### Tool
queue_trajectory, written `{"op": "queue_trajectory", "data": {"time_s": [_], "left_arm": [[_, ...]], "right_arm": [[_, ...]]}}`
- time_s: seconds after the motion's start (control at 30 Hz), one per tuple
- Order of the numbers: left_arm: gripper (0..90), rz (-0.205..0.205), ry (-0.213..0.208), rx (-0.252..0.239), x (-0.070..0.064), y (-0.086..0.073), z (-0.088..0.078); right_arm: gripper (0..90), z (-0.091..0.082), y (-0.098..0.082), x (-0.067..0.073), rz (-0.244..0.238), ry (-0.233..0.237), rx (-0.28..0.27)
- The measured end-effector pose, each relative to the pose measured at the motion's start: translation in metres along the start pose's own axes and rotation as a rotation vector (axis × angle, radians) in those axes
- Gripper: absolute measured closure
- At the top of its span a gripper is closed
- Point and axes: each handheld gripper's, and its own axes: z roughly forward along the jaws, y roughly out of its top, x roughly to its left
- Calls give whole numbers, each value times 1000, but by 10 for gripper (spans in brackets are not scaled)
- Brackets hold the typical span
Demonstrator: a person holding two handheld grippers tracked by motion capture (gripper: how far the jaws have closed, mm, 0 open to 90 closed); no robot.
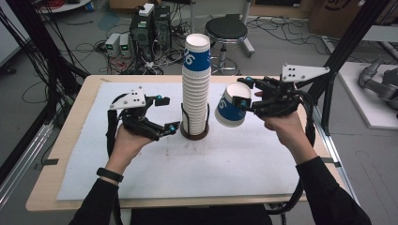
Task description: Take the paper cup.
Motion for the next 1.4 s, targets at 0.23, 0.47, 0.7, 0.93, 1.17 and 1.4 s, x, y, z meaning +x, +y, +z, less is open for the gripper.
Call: {"op": "queue_trajectory", "data": {"time_s": [0.23,0.47,0.7,0.93,1.17,1.4], "left_arm": [[83,3,-8,12,-5,-11,2],[84,9,-26,17,-11,-23,4],[84,-7,-31,13,-13,-37,0],[84,-11,-30,16,-14,-44,-1],[84,-23,-48,29,-13,-51,5],[84,-23,-61,39,-14,-53,12]], "right_arm": [[317,-2,-23,-2,26,-4,-4],[317,-1,-42,-2,36,-8,8],[317,1,-63,1,47,-11,24],[315,5,-84,5,61,-20,16],[314,2,-93,6,62,-31,24],[314,-4,-98,4,78,-42,14]]}}
